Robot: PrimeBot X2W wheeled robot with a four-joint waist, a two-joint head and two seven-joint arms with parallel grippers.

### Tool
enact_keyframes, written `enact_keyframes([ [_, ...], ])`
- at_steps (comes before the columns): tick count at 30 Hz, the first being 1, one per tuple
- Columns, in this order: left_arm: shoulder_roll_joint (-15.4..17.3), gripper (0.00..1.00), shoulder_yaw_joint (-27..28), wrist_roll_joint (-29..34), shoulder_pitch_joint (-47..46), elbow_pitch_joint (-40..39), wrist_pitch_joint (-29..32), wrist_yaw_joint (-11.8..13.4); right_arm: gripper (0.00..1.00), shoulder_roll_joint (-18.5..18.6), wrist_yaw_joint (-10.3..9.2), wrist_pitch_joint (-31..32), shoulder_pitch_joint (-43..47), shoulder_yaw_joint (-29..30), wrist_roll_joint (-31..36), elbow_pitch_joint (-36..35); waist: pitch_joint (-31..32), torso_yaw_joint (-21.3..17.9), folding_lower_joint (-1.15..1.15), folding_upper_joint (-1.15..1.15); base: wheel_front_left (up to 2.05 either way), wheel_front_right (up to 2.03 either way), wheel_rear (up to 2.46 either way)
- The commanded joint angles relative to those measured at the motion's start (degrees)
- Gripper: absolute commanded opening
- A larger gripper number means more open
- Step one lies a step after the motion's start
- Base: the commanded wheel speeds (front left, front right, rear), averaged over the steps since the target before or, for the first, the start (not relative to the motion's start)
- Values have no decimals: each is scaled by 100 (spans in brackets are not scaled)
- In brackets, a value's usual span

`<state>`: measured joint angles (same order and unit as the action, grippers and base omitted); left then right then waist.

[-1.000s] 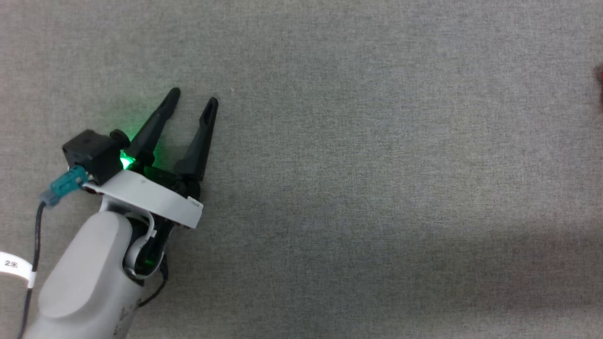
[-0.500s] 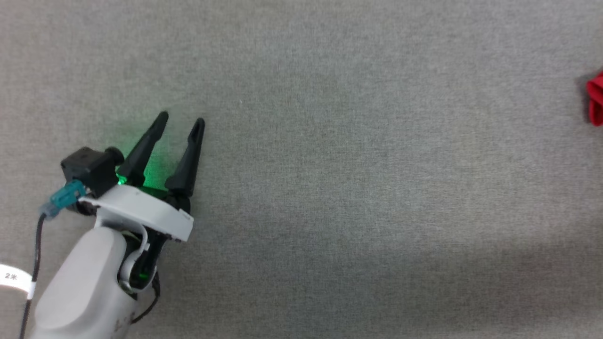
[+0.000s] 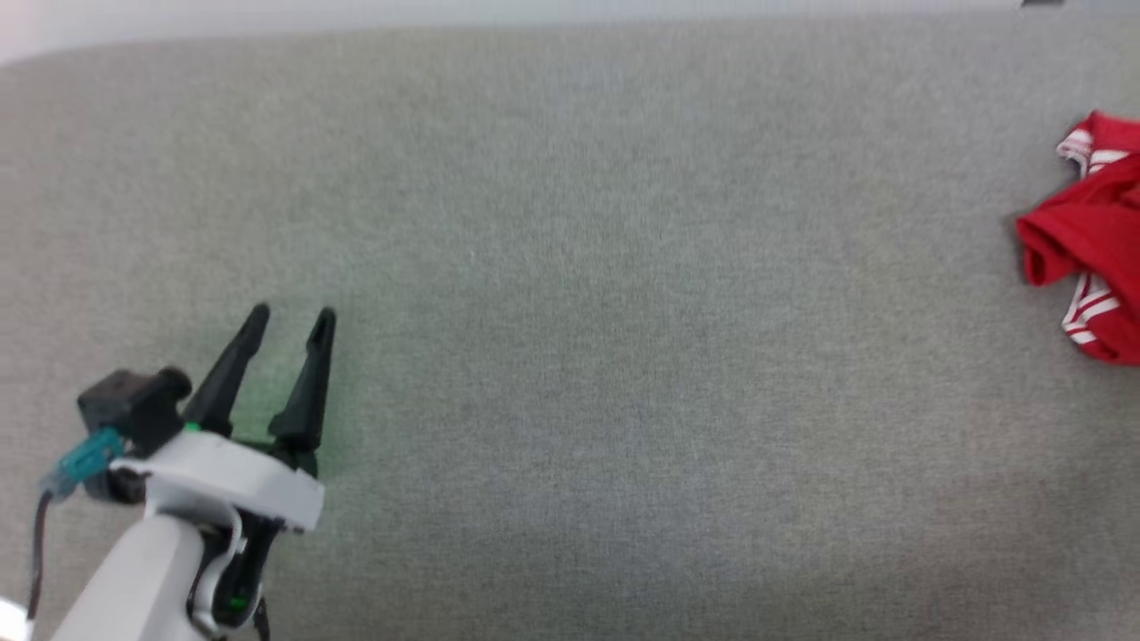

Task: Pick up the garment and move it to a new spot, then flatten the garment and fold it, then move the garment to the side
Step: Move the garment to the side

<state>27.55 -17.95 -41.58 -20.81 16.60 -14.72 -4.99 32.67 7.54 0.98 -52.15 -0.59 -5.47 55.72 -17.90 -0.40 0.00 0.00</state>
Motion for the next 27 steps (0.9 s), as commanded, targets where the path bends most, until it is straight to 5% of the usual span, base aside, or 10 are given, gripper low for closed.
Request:
enact_keyframes([
  [1, 24, 100, 30, -52, 117, -37, -28, 26, 100, -27, -12, -90, 107, -62, 10, -9, 386, -12, 0, 0, 0, 0, 0],
  [14, 370, 100, 590, -247, 1458, -525, -38, 451, 100, -1143, -12, -1337, 1244, -552, -591, -575, 1270, -154, 0, 0, 0, 0, 0],
  [27, 527, 100, 1112, -287, 2665, -921, -43, 721, 100, -1738, -12, -1609, 2504, -793, -600, -1618, 1742, -377, 0, 0, 0, 0, 0],
])
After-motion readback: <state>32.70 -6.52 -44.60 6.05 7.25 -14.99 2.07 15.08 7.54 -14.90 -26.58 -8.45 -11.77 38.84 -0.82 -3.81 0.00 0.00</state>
